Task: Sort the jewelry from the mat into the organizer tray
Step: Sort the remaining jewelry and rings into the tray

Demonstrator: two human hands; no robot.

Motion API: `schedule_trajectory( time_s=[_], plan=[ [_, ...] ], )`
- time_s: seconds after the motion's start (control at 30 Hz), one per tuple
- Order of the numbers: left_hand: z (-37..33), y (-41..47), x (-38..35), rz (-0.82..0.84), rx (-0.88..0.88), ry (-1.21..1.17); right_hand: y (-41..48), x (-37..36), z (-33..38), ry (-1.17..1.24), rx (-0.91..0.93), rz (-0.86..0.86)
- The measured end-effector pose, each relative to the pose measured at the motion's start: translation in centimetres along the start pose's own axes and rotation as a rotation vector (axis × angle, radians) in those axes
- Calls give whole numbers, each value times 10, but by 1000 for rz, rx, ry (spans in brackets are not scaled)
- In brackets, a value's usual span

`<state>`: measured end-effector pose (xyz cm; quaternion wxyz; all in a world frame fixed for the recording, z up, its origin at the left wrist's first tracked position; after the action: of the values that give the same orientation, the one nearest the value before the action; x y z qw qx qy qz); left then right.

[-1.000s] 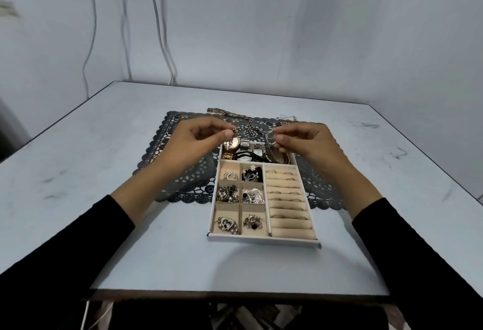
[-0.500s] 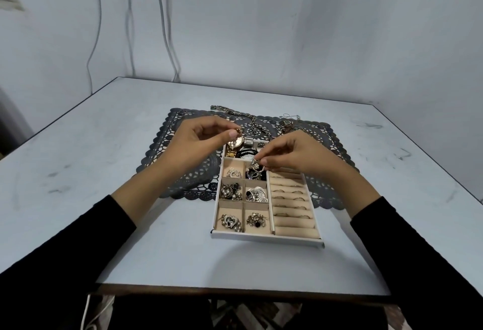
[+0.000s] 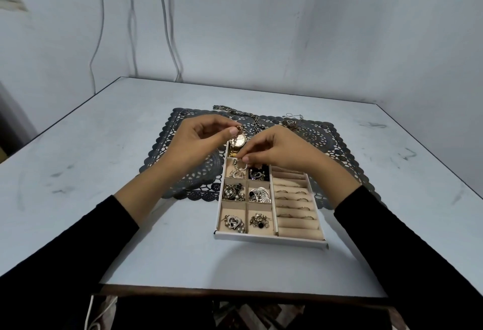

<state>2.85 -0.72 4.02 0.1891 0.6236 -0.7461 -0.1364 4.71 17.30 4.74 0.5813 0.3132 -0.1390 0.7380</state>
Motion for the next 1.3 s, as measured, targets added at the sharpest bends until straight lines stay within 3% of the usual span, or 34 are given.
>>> schedule_trajectory(
  time_s=[0.6, 0.77, 0.93, 1.17, 1.3],
  plan=[
    [-4, 2, 3, -40, -22, -24, 7, -12, 12, -232, 8, 26],
    [-4, 1, 3, -43, -13, -31, 4, -7, 8, -192, 8, 7],
    [-5, 0, 3, -43, -2, -39, -9, 9, -4, -29, -16, -142],
    [-7, -2, -1, -19, -8, -28, -38, 29, -37, 163, -116, -541],
    [-7, -5, -8, 13, 0, -29, -50, 40, -59, -114, -103, -665]
  ],
)
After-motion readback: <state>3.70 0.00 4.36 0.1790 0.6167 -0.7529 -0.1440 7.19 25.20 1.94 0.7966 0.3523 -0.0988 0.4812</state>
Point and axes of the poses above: each hand's wrist, its own y-axis towards the middle knuckle, its own x-axis out of the back of the hand, z = x × y, the point moved 3 cm from there along y, towards the middle knuckle, and after that the axes turned 8 degrees about -z, right-handed, at the moved point
